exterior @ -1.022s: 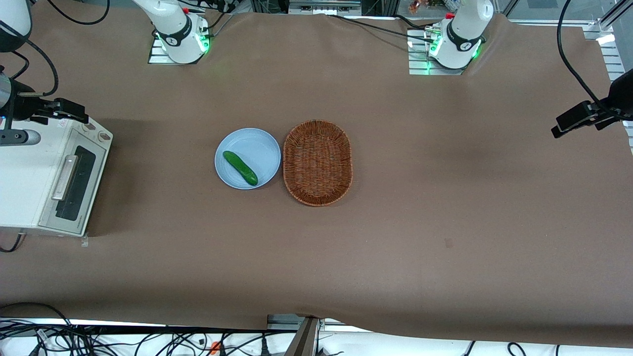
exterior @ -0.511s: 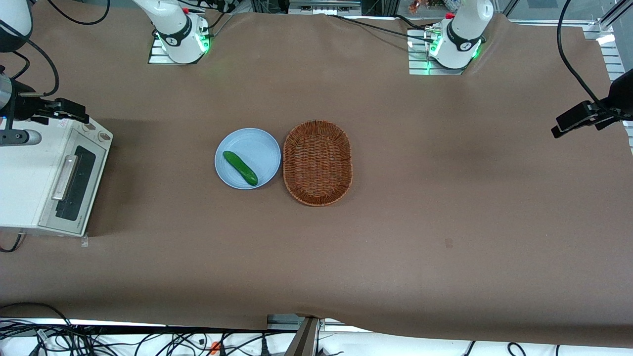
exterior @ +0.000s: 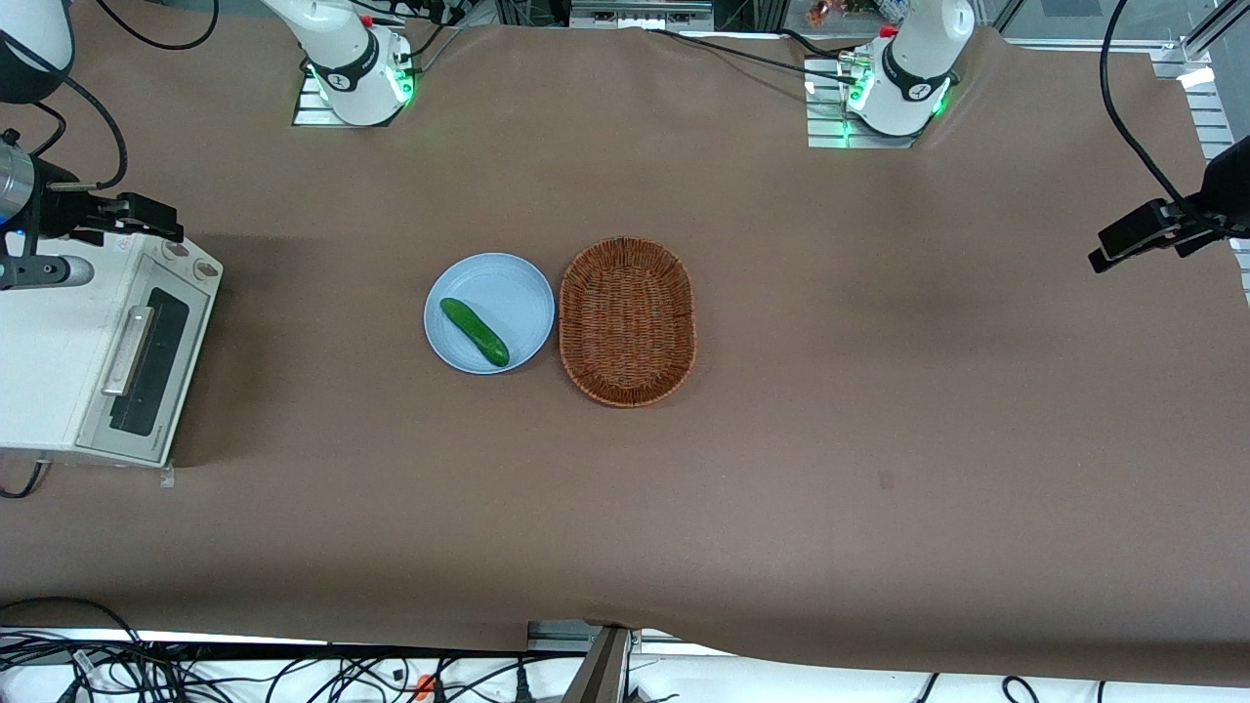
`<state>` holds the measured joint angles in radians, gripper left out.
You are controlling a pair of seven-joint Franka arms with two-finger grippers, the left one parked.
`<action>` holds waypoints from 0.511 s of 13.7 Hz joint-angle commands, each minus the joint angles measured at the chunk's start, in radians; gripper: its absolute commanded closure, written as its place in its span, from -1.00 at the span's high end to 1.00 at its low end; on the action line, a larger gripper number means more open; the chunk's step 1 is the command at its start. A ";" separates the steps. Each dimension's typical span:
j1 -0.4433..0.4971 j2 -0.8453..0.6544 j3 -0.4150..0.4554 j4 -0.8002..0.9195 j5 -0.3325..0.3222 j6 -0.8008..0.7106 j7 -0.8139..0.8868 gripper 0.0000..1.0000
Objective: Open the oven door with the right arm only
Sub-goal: 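Move the right gripper toward the silver handle of the toaster oven door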
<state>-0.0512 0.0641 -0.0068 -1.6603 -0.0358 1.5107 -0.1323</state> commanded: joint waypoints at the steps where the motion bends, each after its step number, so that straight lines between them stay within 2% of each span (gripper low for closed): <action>1: -0.004 0.017 0.007 0.008 -0.013 -0.001 -0.044 1.00; 2: -0.004 0.019 0.008 0.008 -0.013 0.003 -0.043 0.94; 3: -0.006 0.026 0.007 0.011 -0.010 0.000 -0.041 0.27; 4: -0.006 0.026 0.007 0.010 -0.013 -0.012 -0.049 -0.67; 5: -0.006 0.025 0.007 0.007 -0.015 -0.045 -0.038 -1.00; 7: -0.006 0.028 0.005 0.010 -0.016 -0.060 -0.035 -1.00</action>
<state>-0.0516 0.0918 -0.0068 -1.6604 -0.0385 1.4777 -0.1619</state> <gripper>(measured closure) 0.405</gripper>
